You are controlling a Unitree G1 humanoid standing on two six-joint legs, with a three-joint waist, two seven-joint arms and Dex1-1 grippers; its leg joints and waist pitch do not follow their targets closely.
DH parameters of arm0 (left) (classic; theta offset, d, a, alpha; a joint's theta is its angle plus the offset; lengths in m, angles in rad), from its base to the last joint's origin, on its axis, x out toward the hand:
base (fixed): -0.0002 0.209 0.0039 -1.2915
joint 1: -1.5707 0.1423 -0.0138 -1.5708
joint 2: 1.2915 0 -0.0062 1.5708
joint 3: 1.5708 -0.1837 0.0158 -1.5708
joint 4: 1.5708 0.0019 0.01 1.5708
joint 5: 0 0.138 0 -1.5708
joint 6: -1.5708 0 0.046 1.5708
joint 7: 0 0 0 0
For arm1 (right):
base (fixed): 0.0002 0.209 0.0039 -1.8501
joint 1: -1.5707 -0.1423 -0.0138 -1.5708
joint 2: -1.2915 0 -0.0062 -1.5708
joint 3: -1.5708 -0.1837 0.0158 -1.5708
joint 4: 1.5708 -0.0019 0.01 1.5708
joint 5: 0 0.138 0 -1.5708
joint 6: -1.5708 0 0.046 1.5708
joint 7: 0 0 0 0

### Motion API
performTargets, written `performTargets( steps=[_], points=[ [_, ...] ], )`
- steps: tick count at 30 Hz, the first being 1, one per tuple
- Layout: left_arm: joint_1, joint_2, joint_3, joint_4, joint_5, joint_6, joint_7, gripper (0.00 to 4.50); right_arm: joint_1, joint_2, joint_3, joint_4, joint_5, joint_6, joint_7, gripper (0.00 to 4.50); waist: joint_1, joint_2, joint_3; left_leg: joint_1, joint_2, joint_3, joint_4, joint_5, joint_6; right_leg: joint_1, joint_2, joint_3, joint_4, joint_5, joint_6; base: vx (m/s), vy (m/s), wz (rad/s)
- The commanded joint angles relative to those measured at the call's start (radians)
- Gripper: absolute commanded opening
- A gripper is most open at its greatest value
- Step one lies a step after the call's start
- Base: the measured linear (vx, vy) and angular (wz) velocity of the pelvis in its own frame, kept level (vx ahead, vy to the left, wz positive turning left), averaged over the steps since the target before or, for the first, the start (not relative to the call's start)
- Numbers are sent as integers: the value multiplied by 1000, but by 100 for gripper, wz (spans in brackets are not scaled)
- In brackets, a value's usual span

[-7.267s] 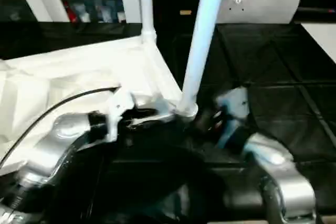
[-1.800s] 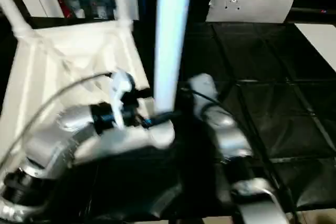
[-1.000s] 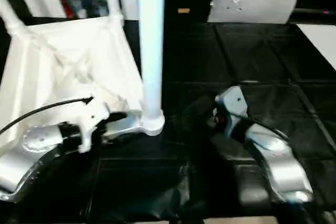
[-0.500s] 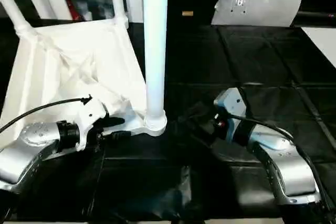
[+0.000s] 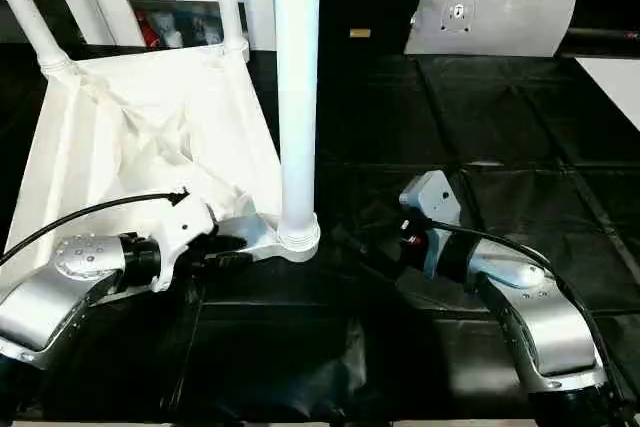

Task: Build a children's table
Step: Rotate leg to tighten

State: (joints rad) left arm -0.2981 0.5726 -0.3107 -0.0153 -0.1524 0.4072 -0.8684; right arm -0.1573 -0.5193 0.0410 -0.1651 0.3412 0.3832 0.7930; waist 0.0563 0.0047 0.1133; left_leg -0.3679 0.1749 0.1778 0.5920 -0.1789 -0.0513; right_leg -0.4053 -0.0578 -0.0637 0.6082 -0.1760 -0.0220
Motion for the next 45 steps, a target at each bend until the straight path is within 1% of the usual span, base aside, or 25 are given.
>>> performTargets(
  steps=[1, 5, 7, 10, 11, 12, 13, 14, 15, 16, 17, 18, 21, 23, 24, 26, 27, 28, 31, 33, 34, 38, 40, 43, 45],
  points=[
    [2, 9, -29, 14, 12, 1, -24, 63, -14, 0, 1, -13, -1, 10, 6, 450, 3, -3, -74, 9, 48, -21, -68, -208, 46, 46, -80, 56, -89, -361, -158, 0, 0, 0],
    [-15, 19, -42, 38, 15, -12, -61, 28, -34, -1, 11, -1, 32, 5, 53, 450, 1, -3, -70, 9, 47, -21, -69, -221, 49, 45, -81, 56, -93, -391, -150, 0, 0, 0],
    [-31, 21, -49, 65, 22, -42, -95, 6, -39, -5, 25, 12, 59, -7, 113, 450, 2, 1, -68, 9, 49, -22, -70, -218, 52, 43, -81, 56, -92, -369, -156, 0, 0, 0],
    [-62, 25, -67, 117, 24, -140, -178, 1, -64, -6, 40, 78, 72, -51, 201, 450, 4, -1, -68, 9, 49, -22, -70, -214, 60, 43, -81, 56, -92, -344, -167, 0, 0, 0],
    [-64, 25, -68, 120, 24, -147, -183, 1, -66, -6, 40, 83, 73, -53, 205, 450, 3, -2, -69, 8, 49, -22, -70, -211, 61, 44, -82, 55, -89, -332, -175, 0, 0, 0],
    [-83, 27, -84, 151, 22, -216, -248, 1, -91, -3, 43, 131, 80, -77, 251, 450, 2, -3, -67, 7, 49, -22, -70, -210, 62, 45, -82, 56, -88, -320, -182, 0, 0, 0],
    [-91, 24, -90, 162, 16, -238, -277, 1, -104, -3, 44, 154, 80, -89, 271, 450, 2, -6, -67, 6, 48, -21, -69, -206, 64, 47, -85, 57, -87, -322, -185, 0, 0, 0],
    [-91, 24, -90, 162, 16, -238, -277, 1, -104, -3, 44, 154, 80, -89, 271, 450, 3, -6, -64, 8, 49, -21, -69, -207, 64, 44, -87, 57, -88, -326, -187, 0, 0, 0],
    [-107, 25, -108, 176, 6, -273, -340, 1, -123, -8, 51, 193, 72, -116, 306, 450, 3, -8, -64, 7, 49, -20, -69, -204, 66, 45, -87, 57, -87, -327, -189, 0, 0, 0],
    [-109, 26, -112, 178, 5, -279, -351, 1, -126, -9, 52, 199, 70, -121, 312, 450, 4, -10, -61, 9, 50, -19, -70, -205, 68, 42, -87, 58, -90, -334, -189, 0, 0, 0],
    [-118, 28, -122, 188, 8, -302, -384, 1, -134, -13, 56, 217, 66, -133, 332, 450, 8, -6, -62, 13, 53, -19, -70, -203, 67, 40, -87, 59, -88, -333, -192, 0, 0, 0],
    [-129, 30, -133, 199, 13, -327, -417, 1, -143, -18, 62, 233, 62, -141, 353, 450, 11, -6, -56, 14, 53, -18, -72, -214, 70, 36, -87, 59, -93, -351, -191, 0, 0, 0],
    [-153, 33, -158, 221, 26, -379, -474, 1, -159, -28, 81, 253, 57, -155, 400, 450, 26, -3, -54, 19, 58, -18, -76, -225, 61, 33, -87, 59, -89, -344, -195, 0, 0, 0],
    [-173, 29, -174, 245, 36, -417, -508, 1, -164, -38, 102, 249, 66, -151, 452, 450, 30, -4, -51, 19, 58, -18, -77, -240, 61, 33, -86, 59, -90, -350, -193, 0, 0, 0],
    [-180, 27, -179, 253, 38, -428, -521, 1, -165, -43, 110, 246, 70, -148, 472, 450, 31, -6, -51, 17, 58, -19, -78, -245, 59, 37, -89, 59, -89, -361, -189, 0, 0, 0],
    [-198, 19, -188, 275, 44, -456, -554, 1, -165, -55, 131, 232, 87, -128, 527, 450, 32, -7, -49, 15, 60, -20, -79, -243, 60, 38, -92, 59, -89, -365, -189, 0, 0, 0],
    [-208, 13, -195, 288, 46, -478, -582, 0, -165, -60, 145, 223, 96, -114, 560, 422, 33, -8, -49, 13, 62, -21, -80, -239, 61, 38, -93, 60, -87, -358, -191, 0, 0, 0],
    [-209, 13, -195, 289, 47, -479, -584, 0, -165, -61, 145, 223, 96, -113, 561, 422, 32, -10, -46, 12, 60, -21, -81, -241, 66, 38, -92, 60, -91, -363, -190, 0, 0, 0],
    [-226, 1, -204, 308, 51, -505, -620, 0, -173, -64, 167, 231, 110, -88, 616, 410, 34, -10, -44, 13, 62, -22, -82, -248, 62, 37, -96, 60, -92, -385, -191, 0, 0, 0],
    [-241, -2, -208, 330, 55, -527, -635, 0, -185, -63, 179, 249, 115, -75, 641, 396, 34, -9, -43, 12, 63, -22, -83, -248, 61, 36, -95, 60, -91, -369, -199, 0, 0, 0],
    [-243, -2, -208, 333, 55, -529, -636, 0, -187, -62, 180, 251, 115, -73, 644, 371, 34, -9, -41, 12, 63, -22, -84, -251, 62, 36, -94, 60, -92, -372, -200, 0, 0, 0],
    [-258, -5, -206, 358, 60, -548, -658, 0, -206, -60, 200, 274, 115, -56, 681, 350, 31, -9, -38, 10, 64, -24, -87, -249, 55, 38, -97, 60, -90, -365, -208, 0, 0, 0],
    [-264, -7, -204, 367, 63, -551, -664, 0, -215, -56, 210, 283, 115, -49, 697, 327, 30, -9, -36, 11, 65, -23, -87, -244, 56, 38, -98, 60, -90, -356, -213, 0, 0, 0],
    [-268, -6, -202, 381, 68, -556, -671, 0, -224, -52, 224, 291, 113, -40, 717, 319, 30, -9, -35, 10, 66, -22, -88, -227, 63, 38, -98, 59, -89, -328, -223, 0, 0, 0],
    [-271, -4, -201, 391, 71, -559, -678, 0, -230, -49, 228, 299, 109, -35, 729, 287, 31, -8, -33, 11, 67, -21, -90, -228, 64, 37, -98, 59, -90, -323, -228, 0, 0, 0]
  ],
)
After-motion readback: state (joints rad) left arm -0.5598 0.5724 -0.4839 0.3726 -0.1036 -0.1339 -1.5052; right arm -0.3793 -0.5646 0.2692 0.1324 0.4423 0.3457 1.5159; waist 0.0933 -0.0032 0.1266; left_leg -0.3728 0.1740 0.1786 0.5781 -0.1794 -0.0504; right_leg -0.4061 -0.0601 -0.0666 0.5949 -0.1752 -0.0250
